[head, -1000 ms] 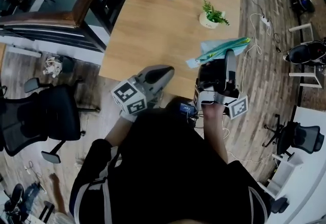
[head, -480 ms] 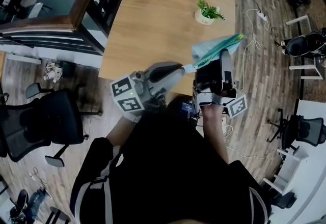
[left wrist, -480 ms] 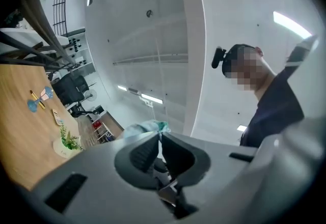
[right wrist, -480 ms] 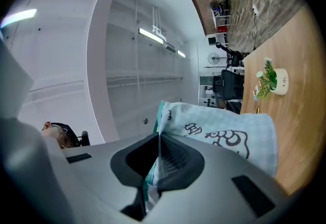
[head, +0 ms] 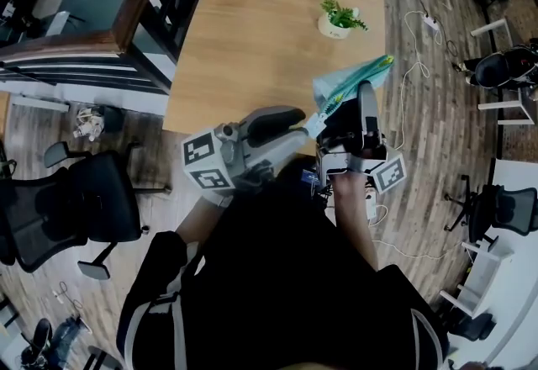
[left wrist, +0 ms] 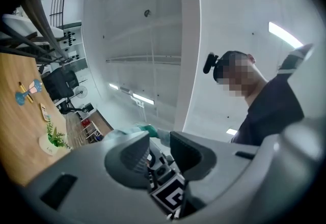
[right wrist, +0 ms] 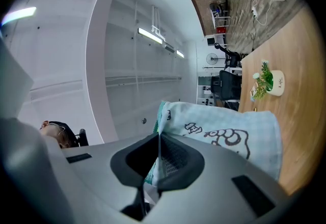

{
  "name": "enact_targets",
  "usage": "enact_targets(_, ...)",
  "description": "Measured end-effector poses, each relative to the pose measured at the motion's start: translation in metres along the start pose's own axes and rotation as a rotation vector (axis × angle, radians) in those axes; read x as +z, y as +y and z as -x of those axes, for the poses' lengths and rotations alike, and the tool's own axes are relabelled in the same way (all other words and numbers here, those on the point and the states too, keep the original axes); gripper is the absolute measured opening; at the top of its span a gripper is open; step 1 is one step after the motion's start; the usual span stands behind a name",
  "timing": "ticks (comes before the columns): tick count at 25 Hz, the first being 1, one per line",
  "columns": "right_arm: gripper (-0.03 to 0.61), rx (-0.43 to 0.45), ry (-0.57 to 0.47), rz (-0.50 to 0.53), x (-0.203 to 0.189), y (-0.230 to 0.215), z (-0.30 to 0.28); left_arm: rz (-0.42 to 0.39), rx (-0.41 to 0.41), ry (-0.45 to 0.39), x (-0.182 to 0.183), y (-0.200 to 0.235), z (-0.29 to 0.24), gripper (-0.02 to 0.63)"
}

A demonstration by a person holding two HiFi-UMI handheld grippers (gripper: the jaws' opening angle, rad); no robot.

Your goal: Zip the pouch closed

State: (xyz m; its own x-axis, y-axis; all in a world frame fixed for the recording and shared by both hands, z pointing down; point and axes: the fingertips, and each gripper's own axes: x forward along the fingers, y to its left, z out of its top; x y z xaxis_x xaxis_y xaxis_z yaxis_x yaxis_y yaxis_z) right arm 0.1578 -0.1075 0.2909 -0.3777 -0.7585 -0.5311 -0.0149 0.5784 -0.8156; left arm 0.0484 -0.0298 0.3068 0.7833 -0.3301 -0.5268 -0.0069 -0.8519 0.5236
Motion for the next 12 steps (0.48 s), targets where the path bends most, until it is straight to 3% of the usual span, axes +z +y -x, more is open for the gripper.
enact_targets(5,0.02,0.005,0.005,0.003,-0.002,0.003,0.001,0.026,-0.076,0.011,-0.003,-0.015,-0.004,0.109)
enact_targets(10,0.02,0.018,0.013,0.0,-0.004,0.005,-0.001,0.033,-0.038,-0.006,-0.002,-0.008,-0.003,0.095)
enact_targets(12,0.02,0.026,0.029,0.002,-0.008,0.007,-0.002,-0.017,-0.042,0.028,-0.004,-0.012,-0.003,0.0)
